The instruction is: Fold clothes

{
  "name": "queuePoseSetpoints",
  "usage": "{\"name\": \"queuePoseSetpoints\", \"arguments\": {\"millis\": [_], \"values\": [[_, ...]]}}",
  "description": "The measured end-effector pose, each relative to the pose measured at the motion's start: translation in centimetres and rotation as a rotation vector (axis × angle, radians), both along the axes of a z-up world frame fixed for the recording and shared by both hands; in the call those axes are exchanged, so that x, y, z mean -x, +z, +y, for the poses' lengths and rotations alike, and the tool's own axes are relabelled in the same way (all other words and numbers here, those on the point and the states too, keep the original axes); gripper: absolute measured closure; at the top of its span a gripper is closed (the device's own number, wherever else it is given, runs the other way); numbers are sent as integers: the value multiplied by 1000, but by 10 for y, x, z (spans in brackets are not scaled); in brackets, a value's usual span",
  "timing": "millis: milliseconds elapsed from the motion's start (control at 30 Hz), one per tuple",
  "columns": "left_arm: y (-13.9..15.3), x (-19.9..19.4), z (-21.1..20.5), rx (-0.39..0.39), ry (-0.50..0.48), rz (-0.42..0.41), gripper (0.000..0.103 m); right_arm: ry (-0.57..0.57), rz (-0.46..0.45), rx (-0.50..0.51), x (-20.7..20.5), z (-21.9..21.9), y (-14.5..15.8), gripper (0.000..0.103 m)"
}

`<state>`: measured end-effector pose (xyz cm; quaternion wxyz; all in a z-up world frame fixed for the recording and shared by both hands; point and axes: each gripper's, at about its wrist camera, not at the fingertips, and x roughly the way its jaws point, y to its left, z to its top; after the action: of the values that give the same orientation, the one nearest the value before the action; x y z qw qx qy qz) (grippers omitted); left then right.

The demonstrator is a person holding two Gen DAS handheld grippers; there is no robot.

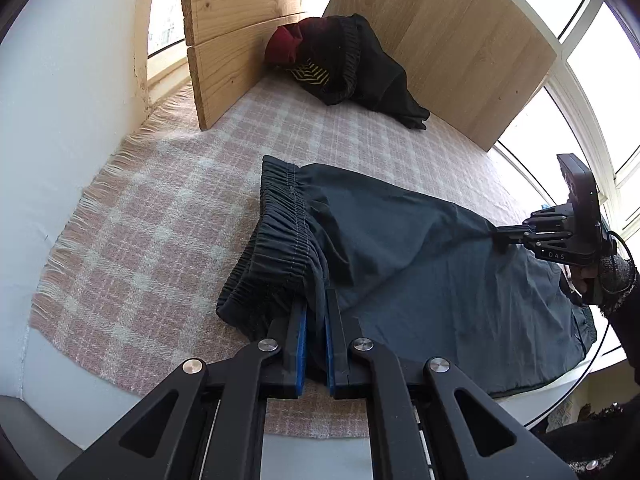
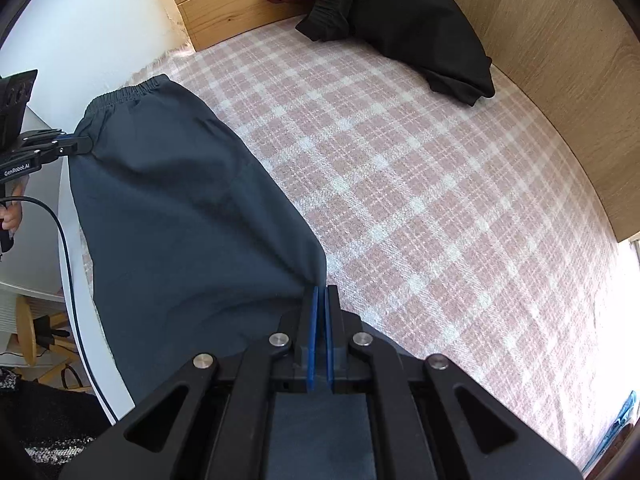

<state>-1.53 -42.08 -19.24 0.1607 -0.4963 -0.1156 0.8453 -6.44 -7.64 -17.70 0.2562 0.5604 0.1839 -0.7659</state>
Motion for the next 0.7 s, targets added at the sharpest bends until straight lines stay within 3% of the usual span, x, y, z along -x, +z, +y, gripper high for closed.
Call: {"name": "queuePoseSetpoints", "arguments": {"millis": [67,200,367,500,600,700], "values": [[2,-5,3,-1,8,5,97,11,-4,-35,-1,-1,-5,100],[-29,-3,7,26,22,-74,92,22,-33,-82,2,-16,-23,99],[-17,-5,-16,-13,86,-38,58,13,15,-106,2,-19,-12,90],[-9,8,-33,-41,113,-25,53,-20,22,-88,4,-14,-2,89],[-18,24,-17,32,49,-56,53,-23,28,-45,1,-25,6,89],[-29,30,7,160,-20,-71,53,-22,34,5,-4,-38,14,89]]}}
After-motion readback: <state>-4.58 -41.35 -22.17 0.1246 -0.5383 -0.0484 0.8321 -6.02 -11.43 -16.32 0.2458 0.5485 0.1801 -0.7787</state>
